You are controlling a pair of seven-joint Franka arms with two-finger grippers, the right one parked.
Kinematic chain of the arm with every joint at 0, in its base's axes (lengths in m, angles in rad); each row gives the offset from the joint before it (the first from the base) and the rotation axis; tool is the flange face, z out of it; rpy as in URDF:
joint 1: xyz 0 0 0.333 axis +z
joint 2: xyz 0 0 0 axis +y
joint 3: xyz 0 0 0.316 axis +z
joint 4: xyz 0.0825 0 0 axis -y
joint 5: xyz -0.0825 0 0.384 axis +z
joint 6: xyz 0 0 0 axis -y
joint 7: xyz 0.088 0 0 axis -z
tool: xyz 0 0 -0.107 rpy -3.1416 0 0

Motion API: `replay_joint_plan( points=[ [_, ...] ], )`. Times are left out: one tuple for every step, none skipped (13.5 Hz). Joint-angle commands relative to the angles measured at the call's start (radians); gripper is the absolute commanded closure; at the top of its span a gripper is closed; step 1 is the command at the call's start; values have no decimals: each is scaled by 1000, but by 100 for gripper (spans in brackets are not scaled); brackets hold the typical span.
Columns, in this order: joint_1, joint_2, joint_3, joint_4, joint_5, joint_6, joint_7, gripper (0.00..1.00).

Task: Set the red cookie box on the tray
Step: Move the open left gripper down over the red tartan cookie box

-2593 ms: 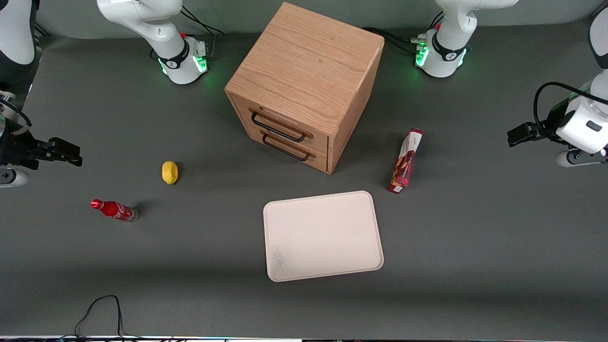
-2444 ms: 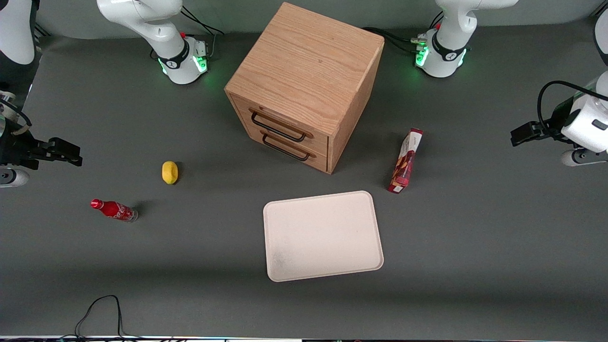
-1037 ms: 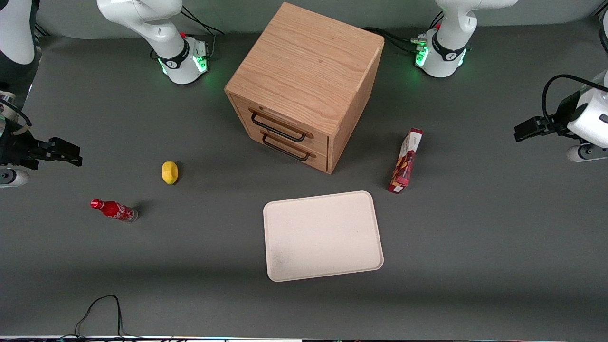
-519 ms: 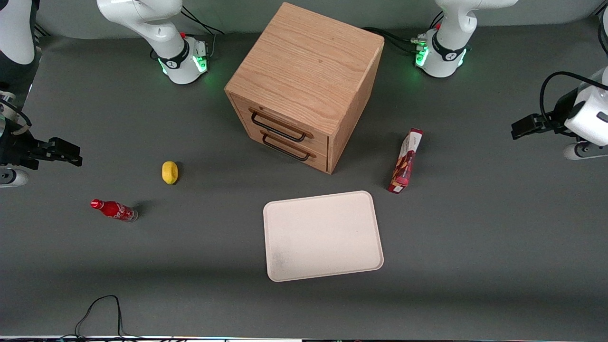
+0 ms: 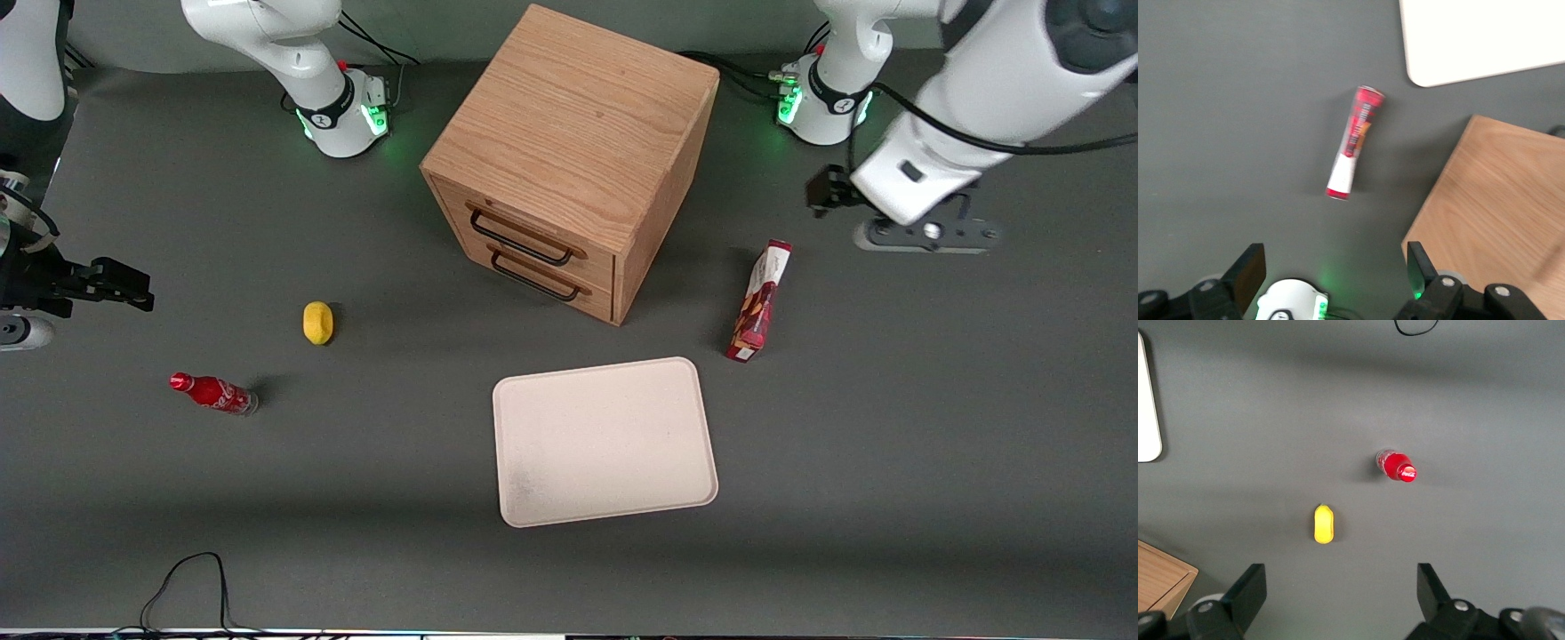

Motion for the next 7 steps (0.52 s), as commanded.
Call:
replay_joint_plan(
  points=[
    [8, -18, 7, -6, -33, -19, 19, 0],
    [6, -18, 7, -7, -33, -22, 21, 0],
    [5, -20, 5, -9, -33, -24, 21, 0],
    [0, -18, 2, -12, -33, -23, 21, 0],
    [0, -18, 2, -12, -33, -21, 35, 0],
    [0, -18, 2, -15, -33, -16, 62, 0],
    [0, -18, 2, -23, -33, -13, 77, 0]
  ],
)
